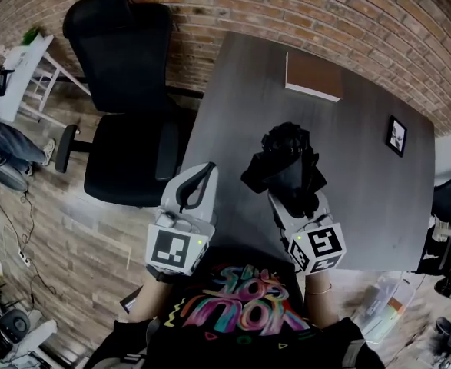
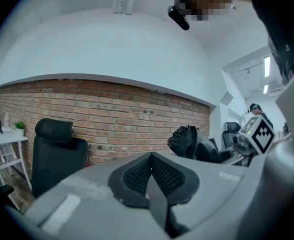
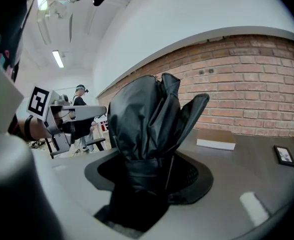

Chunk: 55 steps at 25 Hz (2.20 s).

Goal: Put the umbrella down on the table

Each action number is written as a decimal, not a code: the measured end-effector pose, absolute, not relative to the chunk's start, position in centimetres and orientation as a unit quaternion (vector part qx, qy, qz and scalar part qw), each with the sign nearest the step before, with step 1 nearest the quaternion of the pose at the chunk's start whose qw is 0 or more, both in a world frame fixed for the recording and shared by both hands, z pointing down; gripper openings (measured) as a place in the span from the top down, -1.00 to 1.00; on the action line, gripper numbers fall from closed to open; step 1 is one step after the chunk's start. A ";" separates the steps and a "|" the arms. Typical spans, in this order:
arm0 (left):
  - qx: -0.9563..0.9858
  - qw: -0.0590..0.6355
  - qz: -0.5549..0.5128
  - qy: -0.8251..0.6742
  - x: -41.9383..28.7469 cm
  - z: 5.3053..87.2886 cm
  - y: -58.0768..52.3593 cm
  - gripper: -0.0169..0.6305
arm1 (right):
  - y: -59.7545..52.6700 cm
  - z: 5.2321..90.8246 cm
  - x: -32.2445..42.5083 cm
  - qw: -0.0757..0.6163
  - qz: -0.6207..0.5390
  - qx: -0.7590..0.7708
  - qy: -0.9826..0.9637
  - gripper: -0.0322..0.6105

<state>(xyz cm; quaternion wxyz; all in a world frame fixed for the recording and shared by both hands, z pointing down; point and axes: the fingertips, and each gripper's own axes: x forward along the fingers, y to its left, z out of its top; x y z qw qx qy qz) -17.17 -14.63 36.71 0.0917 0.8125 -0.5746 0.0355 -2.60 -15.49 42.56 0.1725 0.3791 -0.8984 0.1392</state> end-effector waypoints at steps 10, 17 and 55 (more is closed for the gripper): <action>0.793 0.098 0.043 -0.600 -16.7 37.3 -14.0 0.95 | -16.7 47.3 -2.2 0.189 0.189 0.358 -0.894 0.12; 0.782 0.104 0.049 -0.613 -17.8 38.0 -13.7 0.95 | -17.1 51.6 -2.6 0.217 0.218 0.357 -0.882 0.12; 0.746 0.108 0.059 -0.654 -21.0 38.4 -11.0 0.95 | -17.5 63.2 -3.9 0.339 0.298 0.325 -0.831 0.04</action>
